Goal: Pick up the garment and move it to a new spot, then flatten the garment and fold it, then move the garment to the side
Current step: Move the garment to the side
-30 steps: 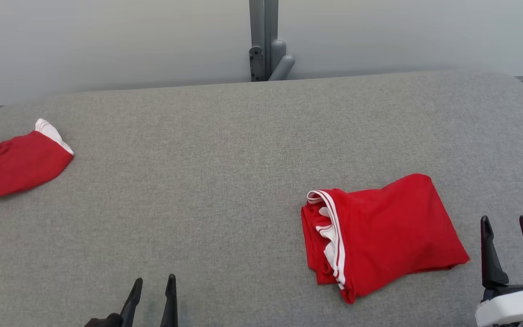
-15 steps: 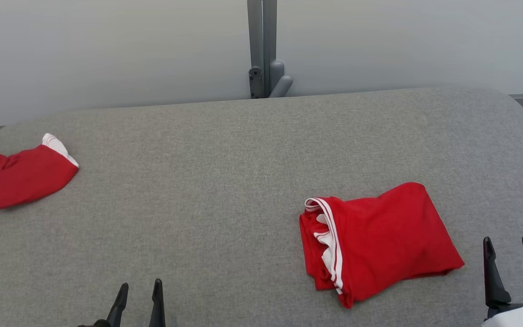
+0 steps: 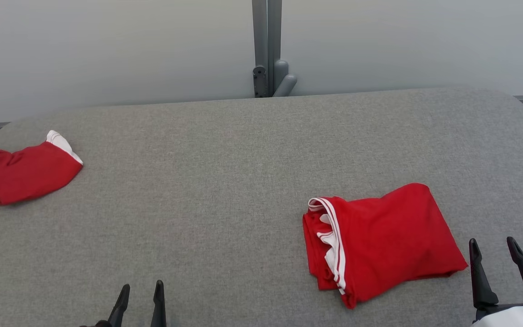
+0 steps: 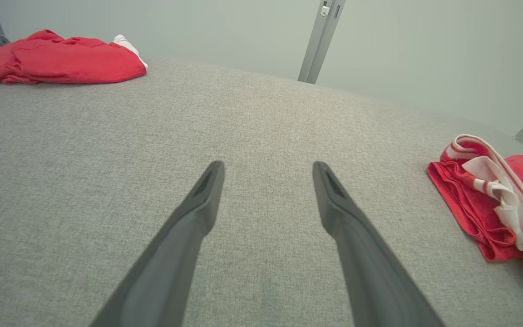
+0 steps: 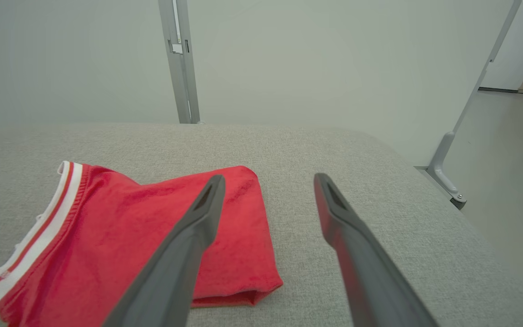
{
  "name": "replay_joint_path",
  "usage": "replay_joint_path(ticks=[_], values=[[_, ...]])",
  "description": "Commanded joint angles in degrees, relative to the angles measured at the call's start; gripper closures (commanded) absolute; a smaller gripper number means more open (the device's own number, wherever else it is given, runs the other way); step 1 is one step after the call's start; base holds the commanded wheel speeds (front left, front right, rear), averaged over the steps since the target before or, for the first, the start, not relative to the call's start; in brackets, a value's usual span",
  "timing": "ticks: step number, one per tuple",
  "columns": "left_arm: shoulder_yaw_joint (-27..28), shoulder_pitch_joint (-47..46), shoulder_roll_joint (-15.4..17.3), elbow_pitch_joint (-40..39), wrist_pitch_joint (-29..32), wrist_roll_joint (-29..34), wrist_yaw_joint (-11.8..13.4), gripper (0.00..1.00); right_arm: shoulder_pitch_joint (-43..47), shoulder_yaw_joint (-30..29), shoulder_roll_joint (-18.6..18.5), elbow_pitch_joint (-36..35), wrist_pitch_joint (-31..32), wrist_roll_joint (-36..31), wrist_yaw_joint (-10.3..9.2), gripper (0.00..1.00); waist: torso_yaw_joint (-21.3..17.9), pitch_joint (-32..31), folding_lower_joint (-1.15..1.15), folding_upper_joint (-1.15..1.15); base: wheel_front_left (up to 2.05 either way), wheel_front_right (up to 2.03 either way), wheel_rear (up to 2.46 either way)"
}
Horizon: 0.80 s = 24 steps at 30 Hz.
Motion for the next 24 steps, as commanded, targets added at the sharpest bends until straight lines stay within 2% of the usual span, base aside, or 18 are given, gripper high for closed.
replay_joint_path(ticks=[1,10,16,24], values=[[0.29,0.82,0.11,0.18,-0.12,0.05,-0.27,0.00,-0.37,0.05,-0.07,0.07,-0.17,0.22,-0.04,0.00,0.08,0.06,0.00,0.00,0.00,0.00,0.00],[0.18,0.73,0.11,-0.05,-0.12,-0.51,0.12,0.00,-1.33,0.43,-0.50,1.45,-0.16,1.99,-0.04,0.00,0.25,0.39,0.00,0.00,0.00,0.00,0.00],[0.18,0.50,0.11,-0.44,-0.13,-0.84,0.41,0.00,-4.05,2.12,-4.09,7.12,0.42,7.79,-0.05,0.00,0.44,1.07,0.00,0.00,0.00,0.00,0.00],[0.34,-1.68,0.11,-1.06,-0.12,-0.76,0.08,0.00,-13.45,6.18,-10.96,8.10,16.15,15.77,-0.04,0.00,0.43,5.65,0.00,0.00,0.00,0.00,0.00]])
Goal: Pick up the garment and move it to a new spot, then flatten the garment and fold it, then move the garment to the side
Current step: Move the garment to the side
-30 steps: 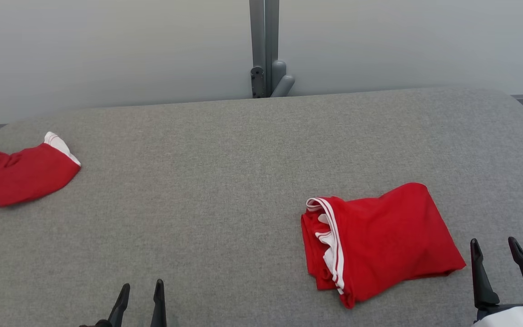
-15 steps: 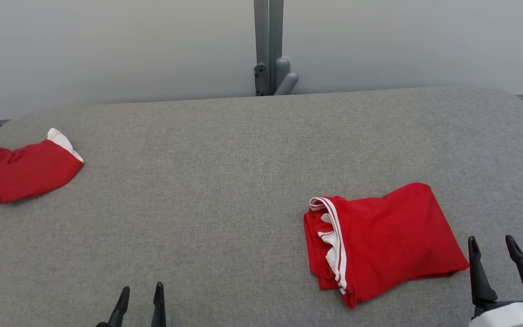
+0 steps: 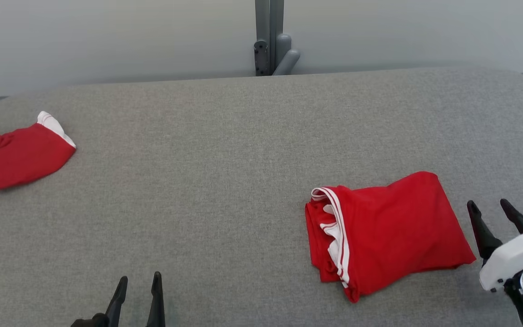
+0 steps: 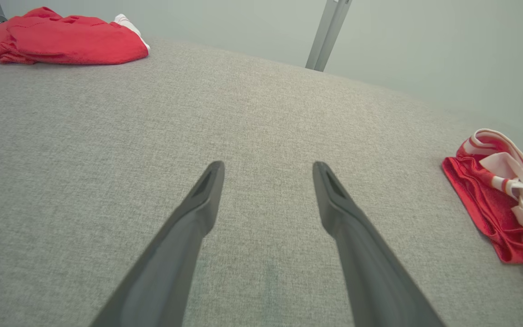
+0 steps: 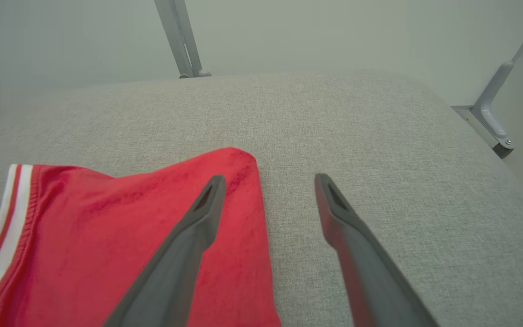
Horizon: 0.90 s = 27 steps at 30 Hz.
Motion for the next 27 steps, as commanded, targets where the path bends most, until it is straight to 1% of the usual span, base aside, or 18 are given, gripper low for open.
replay_joint_path(ticks=[1,4,7,10,15,20,21,22,23,24,27], values=[[0.30,-1.18,0.11,-0.25,-0.13,0.26,-0.25,0.00,-1.24,0.25,-0.69,-0.28,1.22,0.71,-0.04,0.00,0.09,2.03,0.00,0.00,0.00,0.00,0.00],[0.50,-2.22,0.11,-0.20,-0.13,0.62,-0.55,0.00,-4.10,1.01,-1.57,0.12,6.90,2.25,-0.04,0.00,0.38,3.90,0.00,0.00,0.00,0.00,0.00],[0.71,-3.40,0.11,-0.09,-0.13,0.90,-0.75,0.00,-6.39,1.30,-1.52,1.74,11.79,3.46,-0.04,0.00,0.84,5.54,0.00,0.00,0.00,0.00,0.00],[0.70,-4.39,0.11,0.17,-0.13,1.14,-1.14,0.00,-8.00,1.95,-1.65,4.12,15.44,3.45,-0.04,0.00,1.45,6.71,0.00,0.00,0.00,0.00,0.00],[0.88,-5.59,0.12,0.39,-0.13,1.11,-1.29,0.00,-9.61,1.91,-0.78,7.83,18.36,4.21,-0.04,0.00,2.26,7.71,0.00,0.00,0.00,0.00,0.00],[0.99,-5.92,0.11,0.16,-0.13,1.05,-1.44,0.00,-10.84,3.11,-0.60,9.66,19.62,6.77,-0.04,0.00,2.38,8.42,0.00,0.00,0.00,0.00,0.00],[1.01,-6.00,0.11,0.10,-0.13,1.03,-1.46,0.00,-11.09,3.36,-0.77,9.81,19.67,7.18,-0.04,0.15,2.35,8.53,0.00,0.00,0.00,0.00,0.00],[1.01,-6.05,0.11,0.02,-0.13,1.00,-1.47,0.00,-11.32,3.70,-0.90,9.92,19.46,7.62,-0.04,0.54,2.30,8.66,0.00,0.00,0.00,0.00,0.00],[1.08,-6.08,0.11,-0.03,-0.13,0.95,-1.43,0.00,-11.54,3.80,-1.03,9.98,18.94,7.93,-0.04,0.73,2.19,8.80,0.00,0.00,0.00,0.00,0.00],[1.12,-6.05,0.11,-0.04,-0.13,0.92,-1.39,0.00,-11.78,4.08,-1.12,10.14,18.63,8.15,-0.04,1.00,1.96,8.87,0.00,0.00,0.00,0.00,0.00],[1.07,-6.06,0.11,0.03,-0.13,1.26,-1.43,0.00,-12.53,5.24,-1.79,9.90,18.03,9.48,-0.04,1.00,1.22,9.05,0.00,0.00,0.00,0.00,0.00]])
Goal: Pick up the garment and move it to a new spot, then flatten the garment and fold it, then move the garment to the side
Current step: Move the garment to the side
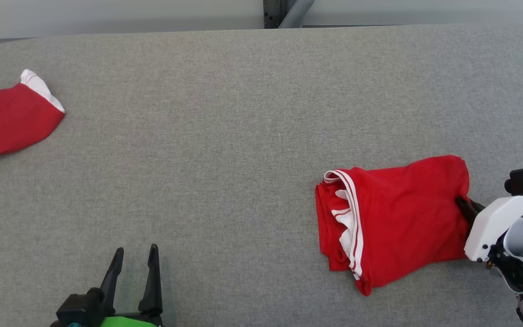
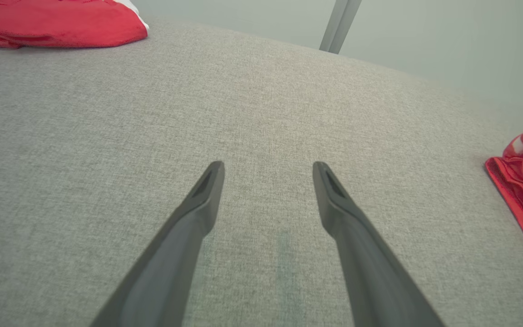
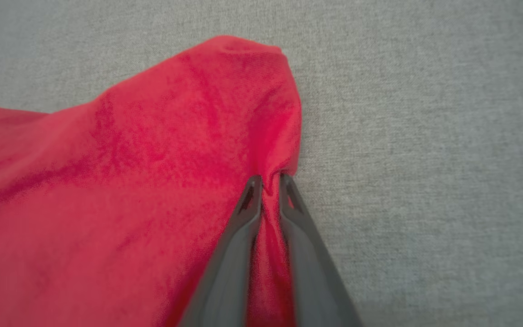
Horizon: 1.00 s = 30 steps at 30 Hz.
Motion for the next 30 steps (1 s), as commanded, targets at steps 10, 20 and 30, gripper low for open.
replay_joint_path(ticks=[10,20,30], values=[[0.27,-1.53,0.11,-0.75,-0.12,0.73,-0.36,0.00,-4.06,2.57,-3.06,-1.53,-3.23,2.16,-0.04,1.00,-3.67,0.76,0.00,0.00,0.00,0.00,0.00],[0.72,-4.14,0.13,-2.07,-0.06,3.62,-0.80,0.00,-14.81,-3.39,-7.26,0.78,-5.60,-1.97,-0.04,1.00,-8.16,6.87,0.00,0.00,0.00,0.00,0.00],[-0.06,-5.51,2.42,-2.04,-0.06,4.84,-0.93,0.00,-22.09,-14.58,-10.97,9.11,-8.67,-7.20,-0.04,1.00,-6.43,11.09,0.00,0.00,0.00,0.00,0.00]])
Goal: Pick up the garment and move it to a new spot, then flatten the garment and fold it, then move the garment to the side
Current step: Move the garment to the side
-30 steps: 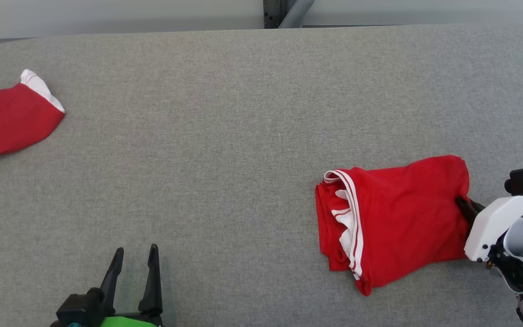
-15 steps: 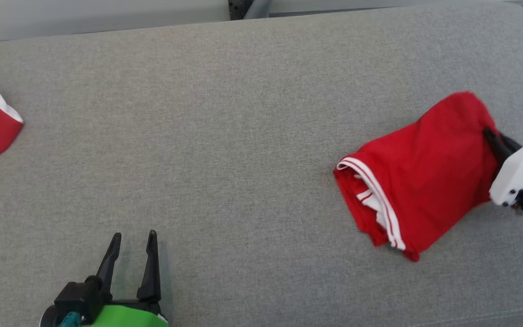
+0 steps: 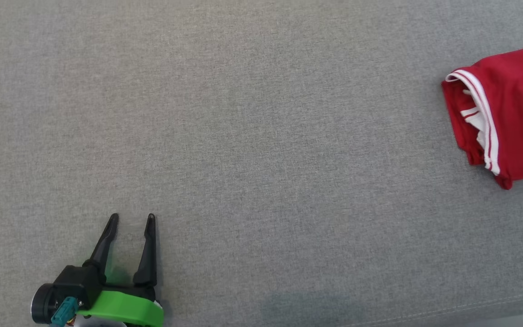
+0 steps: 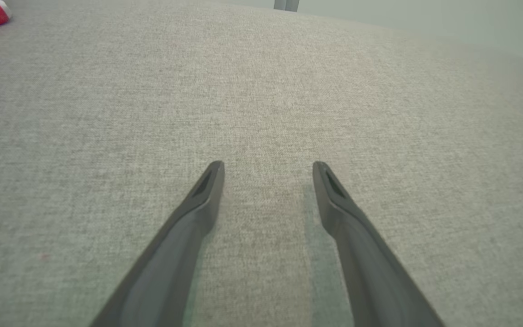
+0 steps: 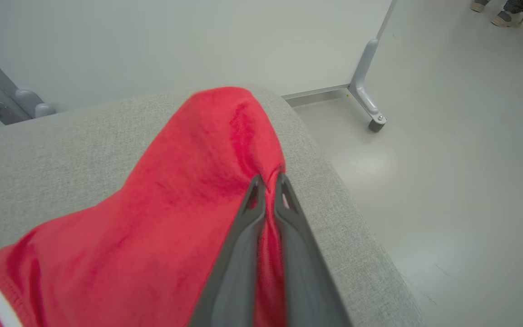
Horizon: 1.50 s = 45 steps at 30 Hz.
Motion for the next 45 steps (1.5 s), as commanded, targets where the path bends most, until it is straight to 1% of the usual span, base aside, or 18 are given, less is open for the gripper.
replay_joint_path(ticks=[1,6,7,8,10,11,12,18,23,28,32,33,37,42,45], values=[[-0.12,-0.32,0.88,-0.30,0.02,0.24,-0.16,0.00,-1.13,-1.33,-0.44,0.90,-0.58,-1.10,-0.04,1.00,0.96,1.23,0.00,0.00,0.00,0.00,0.00],[-0.55,0.41,1.36,-0.52,0.03,0.01,-0.17,0.00,-2.92,-6.06,-0.99,5.15,-1.37,-4.07,-0.04,1.00,1.89,1.68,0.00,0.00,0.00,0.00,0.00],[-0.58,0.48,1.36,-0.58,0.02,-0.02,-0.17,0.00,-3.27,-6.82,-0.73,6.06,-1.68,-4.88,-0.04,0.97,2.00,1.71,0.00,0.00,0.00,0.00,0.00],[-0.54,0.54,1.37,-0.66,0.02,-0.01,-0.18,0.00,-3.74,-7.75,-0.29,6.83,-2.10,-5.42,-0.04,0.65,2.09,1.73,0.00,0.00,0.00,0.00,0.00],[-0.43,0.54,1.31,-0.75,0.02,0.09,-0.18,0.00,-4.29,-10.55,0.61,9.28,-3.00,-7.12,-0.04,0.55,2.34,1.59,0.00,0.00,0.00,0.00,0.00],[-0.35,0.50,1.25,-0.83,0.02,0.13,-0.18,0.00,-4.26,-11.00,0.51,9.70,-3.63,-8.24,-0.04,0.04,2.39,1.51,0.00,0.00,0.00,0.00,0.00],[-0.29,0.47,1.18,-0.82,0.02,0.17,-0.18,0.00,-4.24,-11.64,0.44,10.15,-4.28,-9.22,-0.05,0.00,2.39,1.37,0.00,0.00,0.00,0.00,0.00],[-0.10,0.66,0.75,-0.92,0.02,0.07,-0.18,0.00,-4.65,-12.07,1.42,10.91,-8.21,-12.46,-0.04,0.00,2.04,0.31,0.00,0.00,0.00,0.00,0.00],[-0.30,0.83,0.22,-0.76,0.02,-0.41,-0.19,0.00,-2.28,-10.67,1.74,9.57,-14.65,-13.33,-0.04,0.00,1.76,-2.16,0.00,0.00,0.00,0.00,0.00],[0.29,1.54,-0.78,-0.28,0.02,-1.35,-0.19,0.00,2.57,-9.67,3.04,5.69,-22.51,-15.00,-0.04,0.00,1.75,-6.18,0.00,0.00,0.00,0.00,0.00],[1.40,2.60,-1.21,0.22,0.02,-2.14,-0.19,0.00,8.12,-8.63,5.28,-0.28,-25.61,-16.22,-0.04,0.00,1.61,-9.33,0.00,0.00,0.00,0.00,0.00],[1.74,3.11,-1.38,0.52,0.02,-2.36,-0.19,0.00,11.09,-8.23,7.25,-3.92,-26.33,-15.58,-0.04,0.00,1.62,-10.69,0.00,0.00,0.00,0.00,0.00],[2.99,4.00,-1.61,0.91,0.03,-3.01,-0.19,0.00,18.27,-7.76,11.59,-12.04,-27.02,-15.61,-0.04,0.00,1.75,-13.14,0.00,0.00,0.00,0.00,0.00],[3.96,5.05,-1.69,1.09,0.03,-4.64,0.22,0.00,25.69,-6.61,17.75,-21.03,-27.17,-17.00,-0.04,0.00,1.75,-14.89,0.00,0.00,0.00,0.00,0.00],[3.95,5.52,-1.68,1.25,0.03,-5.33,0.50,0.00,29.08,-6.04,21.14,-25.29,-27.20,-17.87,-0.04,0.00,2.02,-15.78,0.00,0.00,0.00,0.00,0.00]])
